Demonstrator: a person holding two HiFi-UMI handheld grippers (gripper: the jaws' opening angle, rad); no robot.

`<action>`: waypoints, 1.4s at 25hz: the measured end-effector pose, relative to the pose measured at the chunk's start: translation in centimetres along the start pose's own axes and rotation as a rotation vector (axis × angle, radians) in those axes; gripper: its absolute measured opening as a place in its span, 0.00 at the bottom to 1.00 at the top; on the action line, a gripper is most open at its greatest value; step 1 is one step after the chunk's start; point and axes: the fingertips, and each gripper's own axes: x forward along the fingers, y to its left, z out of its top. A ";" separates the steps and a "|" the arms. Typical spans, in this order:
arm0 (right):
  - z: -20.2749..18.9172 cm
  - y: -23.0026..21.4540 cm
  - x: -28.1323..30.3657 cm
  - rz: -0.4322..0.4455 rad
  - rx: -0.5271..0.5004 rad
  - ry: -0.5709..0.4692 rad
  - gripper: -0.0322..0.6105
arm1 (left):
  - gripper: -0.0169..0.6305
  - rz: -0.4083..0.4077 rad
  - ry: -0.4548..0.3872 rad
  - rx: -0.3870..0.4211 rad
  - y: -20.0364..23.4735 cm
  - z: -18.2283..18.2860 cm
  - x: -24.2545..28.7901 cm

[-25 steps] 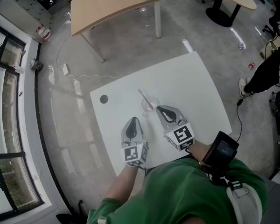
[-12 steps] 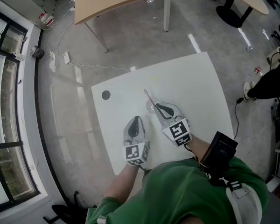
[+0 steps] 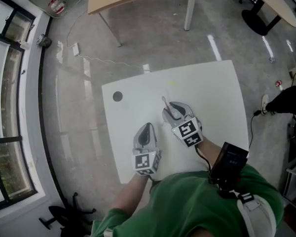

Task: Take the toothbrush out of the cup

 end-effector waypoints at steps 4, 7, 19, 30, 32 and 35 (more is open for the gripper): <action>-0.6 -0.4 1.6 0.006 -0.016 0.059 0.23 | 0.04 0.013 0.010 -0.012 0.4 -0.3 0.3; -0.9 -0.4 2.2 -0.001 -0.034 0.083 0.23 | 0.04 0.019 0.010 -0.021 0.8 -0.4 0.1; -0.9 -0.8 2.4 -0.027 -0.054 0.099 0.13 | 0.04 0.030 0.001 -0.028 1.3 -0.5 -0.3; -0.2 -0.8 0.5 -0.071 -0.030 0.024 0.08 | 0.04 0.006 -0.017 -0.005 1.0 0.0 -0.5; 0.3 -0.7 0.0 -0.081 -0.027 -0.001 0.08 | 0.04 -0.003 -0.026 0.001 0.9 0.4 -0.6; 1.6 -0.5 -1.0 -0.095 -0.024 -0.045 0.08 | 0.04 -0.012 -0.046 0.011 0.8 1.1 -0.7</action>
